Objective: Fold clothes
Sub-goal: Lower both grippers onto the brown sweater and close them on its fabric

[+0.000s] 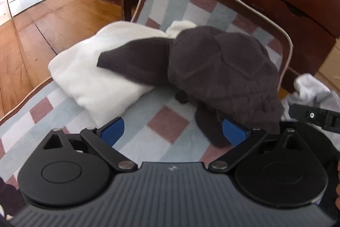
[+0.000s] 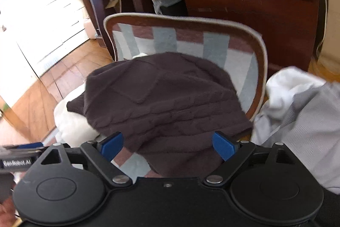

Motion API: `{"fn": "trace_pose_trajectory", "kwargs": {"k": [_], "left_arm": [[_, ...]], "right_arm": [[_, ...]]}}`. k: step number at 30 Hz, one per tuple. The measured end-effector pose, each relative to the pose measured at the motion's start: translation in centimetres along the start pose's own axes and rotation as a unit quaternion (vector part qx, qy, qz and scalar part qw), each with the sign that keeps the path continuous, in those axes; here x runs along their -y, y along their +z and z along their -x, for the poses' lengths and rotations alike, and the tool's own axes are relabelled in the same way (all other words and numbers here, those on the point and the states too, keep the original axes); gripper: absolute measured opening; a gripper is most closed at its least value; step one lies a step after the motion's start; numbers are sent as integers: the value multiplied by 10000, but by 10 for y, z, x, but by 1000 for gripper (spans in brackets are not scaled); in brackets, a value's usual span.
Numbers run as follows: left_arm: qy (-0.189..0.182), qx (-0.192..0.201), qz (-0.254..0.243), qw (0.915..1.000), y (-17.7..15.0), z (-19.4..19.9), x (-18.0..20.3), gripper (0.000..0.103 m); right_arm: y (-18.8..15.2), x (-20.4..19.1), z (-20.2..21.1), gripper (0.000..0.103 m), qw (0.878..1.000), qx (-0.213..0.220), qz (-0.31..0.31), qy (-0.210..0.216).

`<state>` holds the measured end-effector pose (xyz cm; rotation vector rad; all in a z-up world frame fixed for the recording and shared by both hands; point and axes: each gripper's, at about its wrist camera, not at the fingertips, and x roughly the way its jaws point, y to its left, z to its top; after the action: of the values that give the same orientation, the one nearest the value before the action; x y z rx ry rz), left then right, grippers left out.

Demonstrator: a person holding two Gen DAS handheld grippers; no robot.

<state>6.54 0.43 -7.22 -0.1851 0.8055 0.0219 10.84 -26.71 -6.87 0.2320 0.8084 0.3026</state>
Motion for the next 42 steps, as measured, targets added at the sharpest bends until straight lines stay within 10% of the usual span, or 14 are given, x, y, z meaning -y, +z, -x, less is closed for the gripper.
{"fn": "trace_pose_trajectory", "kwargs": {"k": [7, 22, 29, 37, 40, 42], "left_arm": [[-522, -85, 38, 9986, 13, -37, 9, 73], [-675, -327, 30, 9972, 23, -74, 10, 62], [-856, -430, 187, 9952, 22, -95, 8, 20], [-1355, -409, 937, 9855, 2, -107, -24, 27], [-1382, -260, 1149, 9834, -2, -108, -40, 51], [-1415, -169, 1124, 9834, 0, -108, -46, 52]], "right_arm": [[30, 29, -28, 94, 9983, -53, -540, 218], [84, 55, -90, 93, 9980, 68, -633, -18], [69, 63, -123, 47, 9904, -590, -1073, 640], [17, 56, -129, 25, 9556, -1598, -1289, 2114], [19, 54, -105, 28, 9707, -1121, -920, 1914], [30, 55, -88, 50, 9825, -638, -711, 1598]]}}
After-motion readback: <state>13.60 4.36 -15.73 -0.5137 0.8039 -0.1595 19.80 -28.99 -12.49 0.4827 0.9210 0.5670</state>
